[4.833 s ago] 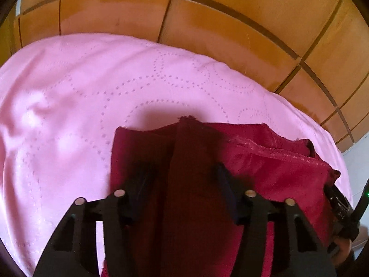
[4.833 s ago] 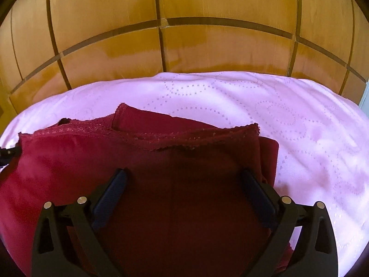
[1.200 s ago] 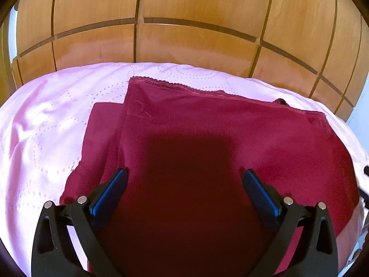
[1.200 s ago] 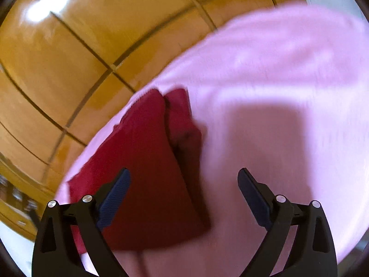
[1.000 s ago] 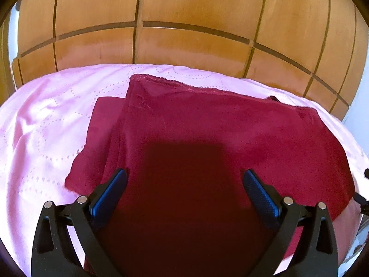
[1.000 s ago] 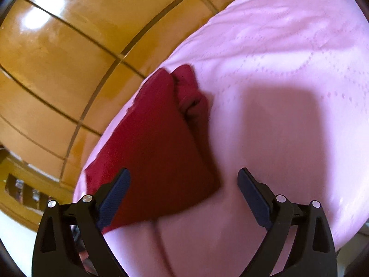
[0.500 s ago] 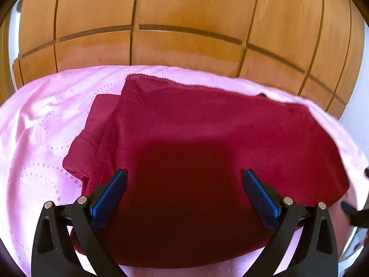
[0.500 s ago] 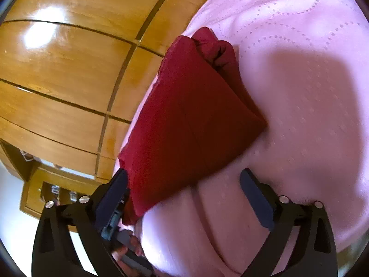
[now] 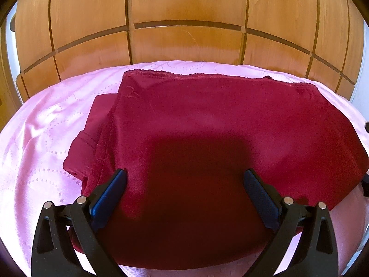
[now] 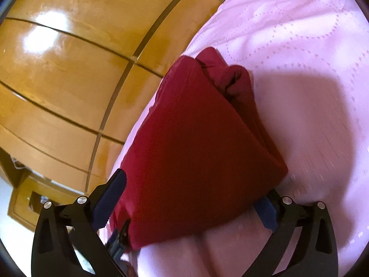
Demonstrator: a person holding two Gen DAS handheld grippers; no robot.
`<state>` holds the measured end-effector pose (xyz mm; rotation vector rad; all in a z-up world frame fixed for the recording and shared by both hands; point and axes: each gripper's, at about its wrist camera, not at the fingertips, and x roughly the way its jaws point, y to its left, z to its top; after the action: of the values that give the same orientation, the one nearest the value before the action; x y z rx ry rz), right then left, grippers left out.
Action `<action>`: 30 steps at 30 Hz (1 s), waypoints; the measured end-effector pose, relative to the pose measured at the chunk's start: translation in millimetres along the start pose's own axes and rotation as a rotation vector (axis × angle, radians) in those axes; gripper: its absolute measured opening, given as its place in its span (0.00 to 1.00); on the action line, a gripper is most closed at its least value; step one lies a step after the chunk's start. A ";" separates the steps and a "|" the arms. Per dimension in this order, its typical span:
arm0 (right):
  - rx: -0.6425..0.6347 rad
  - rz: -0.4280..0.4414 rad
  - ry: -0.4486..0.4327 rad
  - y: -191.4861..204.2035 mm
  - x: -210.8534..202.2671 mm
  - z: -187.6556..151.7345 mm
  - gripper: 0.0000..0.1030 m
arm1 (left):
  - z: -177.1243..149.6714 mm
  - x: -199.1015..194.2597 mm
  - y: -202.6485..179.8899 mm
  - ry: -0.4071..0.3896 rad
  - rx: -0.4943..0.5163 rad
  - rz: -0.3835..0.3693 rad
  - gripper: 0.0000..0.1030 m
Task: Fold small clothes
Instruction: 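Grasp the edge of the folded shirt with the right gripper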
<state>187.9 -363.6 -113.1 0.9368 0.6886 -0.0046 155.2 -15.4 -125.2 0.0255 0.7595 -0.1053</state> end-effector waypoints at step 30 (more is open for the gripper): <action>-0.115 0.103 -0.196 4.1 44.8 23.9 0.81 | -1.2 -0.8 0.3 -0.004 -0.004 -0.008 0.98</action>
<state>237.4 -366.1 -125.1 0.8472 0.4538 0.0338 153.9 -14.9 -125.5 0.0182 0.7561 -0.1111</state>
